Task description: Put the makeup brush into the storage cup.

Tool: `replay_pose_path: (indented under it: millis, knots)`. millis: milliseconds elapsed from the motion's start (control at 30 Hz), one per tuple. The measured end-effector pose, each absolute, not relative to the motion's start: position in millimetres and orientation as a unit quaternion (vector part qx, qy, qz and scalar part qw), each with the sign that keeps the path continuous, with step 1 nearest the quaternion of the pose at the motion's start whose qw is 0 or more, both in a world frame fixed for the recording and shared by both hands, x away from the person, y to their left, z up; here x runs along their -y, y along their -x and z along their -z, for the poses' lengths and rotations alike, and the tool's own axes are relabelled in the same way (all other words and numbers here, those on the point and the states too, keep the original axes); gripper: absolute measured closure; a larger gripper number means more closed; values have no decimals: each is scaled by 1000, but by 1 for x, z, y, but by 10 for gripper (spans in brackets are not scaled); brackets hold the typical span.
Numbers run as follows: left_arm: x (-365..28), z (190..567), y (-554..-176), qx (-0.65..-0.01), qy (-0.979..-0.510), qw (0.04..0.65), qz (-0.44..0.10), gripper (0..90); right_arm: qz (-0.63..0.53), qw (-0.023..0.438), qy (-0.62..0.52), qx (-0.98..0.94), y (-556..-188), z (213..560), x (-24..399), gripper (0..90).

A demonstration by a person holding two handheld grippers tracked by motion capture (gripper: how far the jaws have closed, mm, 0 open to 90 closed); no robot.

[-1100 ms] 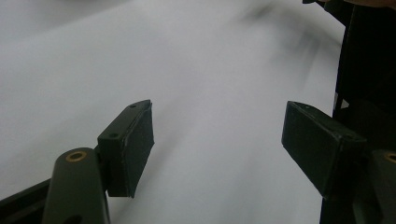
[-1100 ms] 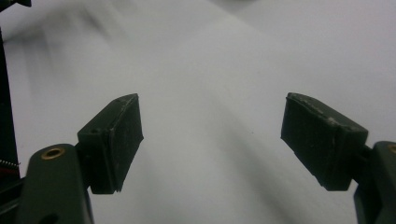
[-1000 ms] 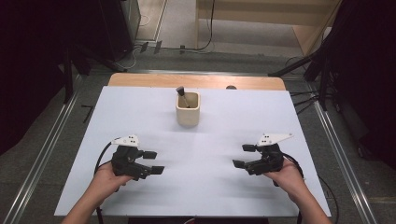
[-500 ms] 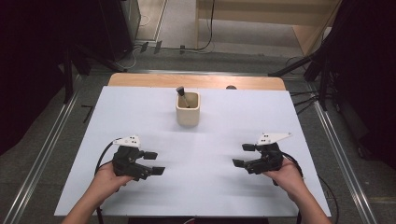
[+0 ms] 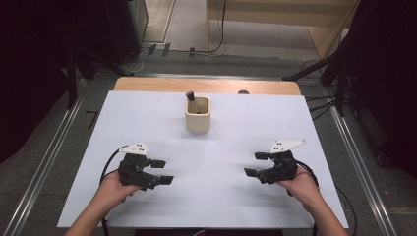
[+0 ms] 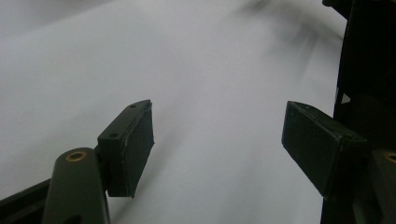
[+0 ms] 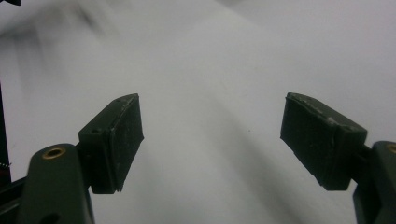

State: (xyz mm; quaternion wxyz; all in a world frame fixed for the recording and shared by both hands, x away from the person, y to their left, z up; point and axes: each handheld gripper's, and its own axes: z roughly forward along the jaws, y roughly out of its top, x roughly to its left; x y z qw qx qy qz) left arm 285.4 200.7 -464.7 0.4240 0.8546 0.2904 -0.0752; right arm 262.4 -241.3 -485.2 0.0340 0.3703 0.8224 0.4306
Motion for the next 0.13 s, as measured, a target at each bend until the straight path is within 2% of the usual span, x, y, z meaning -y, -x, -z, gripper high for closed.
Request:
replay_pose_path:
  millis: [133]
  knots:
    - [-201,465,-286,-291,-854,425,76,257,-430,33,-372,-822,-263,486,241,218]
